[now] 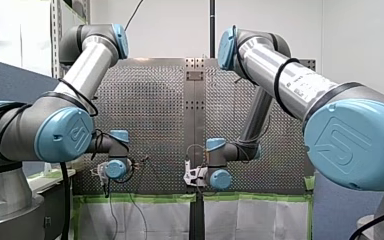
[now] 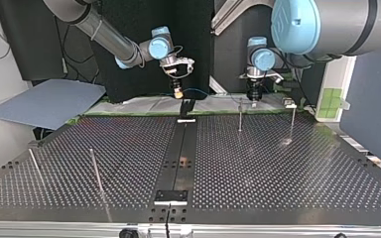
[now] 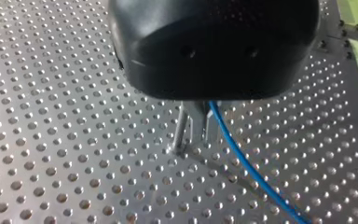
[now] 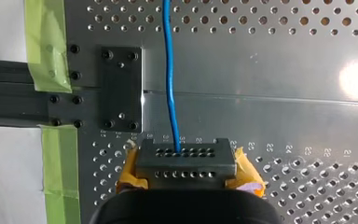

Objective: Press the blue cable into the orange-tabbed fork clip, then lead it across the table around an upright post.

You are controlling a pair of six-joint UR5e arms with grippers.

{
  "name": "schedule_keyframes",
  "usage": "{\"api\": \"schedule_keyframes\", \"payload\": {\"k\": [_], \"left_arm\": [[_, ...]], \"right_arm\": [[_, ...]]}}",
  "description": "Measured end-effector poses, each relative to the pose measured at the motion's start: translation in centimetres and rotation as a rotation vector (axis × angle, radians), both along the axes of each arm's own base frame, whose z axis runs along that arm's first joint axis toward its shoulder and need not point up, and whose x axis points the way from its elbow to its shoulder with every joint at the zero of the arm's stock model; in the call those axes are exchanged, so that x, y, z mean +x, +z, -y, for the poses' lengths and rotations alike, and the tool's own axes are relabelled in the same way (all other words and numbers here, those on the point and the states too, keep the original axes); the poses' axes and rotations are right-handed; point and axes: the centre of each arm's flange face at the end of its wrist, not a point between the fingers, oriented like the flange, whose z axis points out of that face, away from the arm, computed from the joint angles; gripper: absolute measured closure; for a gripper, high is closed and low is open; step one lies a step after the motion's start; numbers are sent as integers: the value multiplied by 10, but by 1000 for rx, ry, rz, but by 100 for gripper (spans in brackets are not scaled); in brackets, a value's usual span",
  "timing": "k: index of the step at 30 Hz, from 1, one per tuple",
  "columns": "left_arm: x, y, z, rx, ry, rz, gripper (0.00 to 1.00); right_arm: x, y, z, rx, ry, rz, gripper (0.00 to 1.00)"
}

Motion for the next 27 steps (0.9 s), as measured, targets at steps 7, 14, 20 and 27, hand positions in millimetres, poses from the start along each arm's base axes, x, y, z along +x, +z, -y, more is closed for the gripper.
{"api": "schedule_keyframes", "payload": {"k": [7, 14, 20, 27], "left_arm": [[13, 4, -5, -16, 6, 9, 92], [34, 11, -10, -23, 2, 6, 92], [39, 12, -14, -26, 5, -9, 92], [40, 12, -15, -38, -5, -10, 92]], "right_arm": [[-1, 2, 5, -4, -7, 4, 100], [-3, 3, 11, -1, -16, 3, 100], [-2, 8, 22, -2, -26, 9, 100], [3, 20, 41, -7, -40, 22, 100]]}}
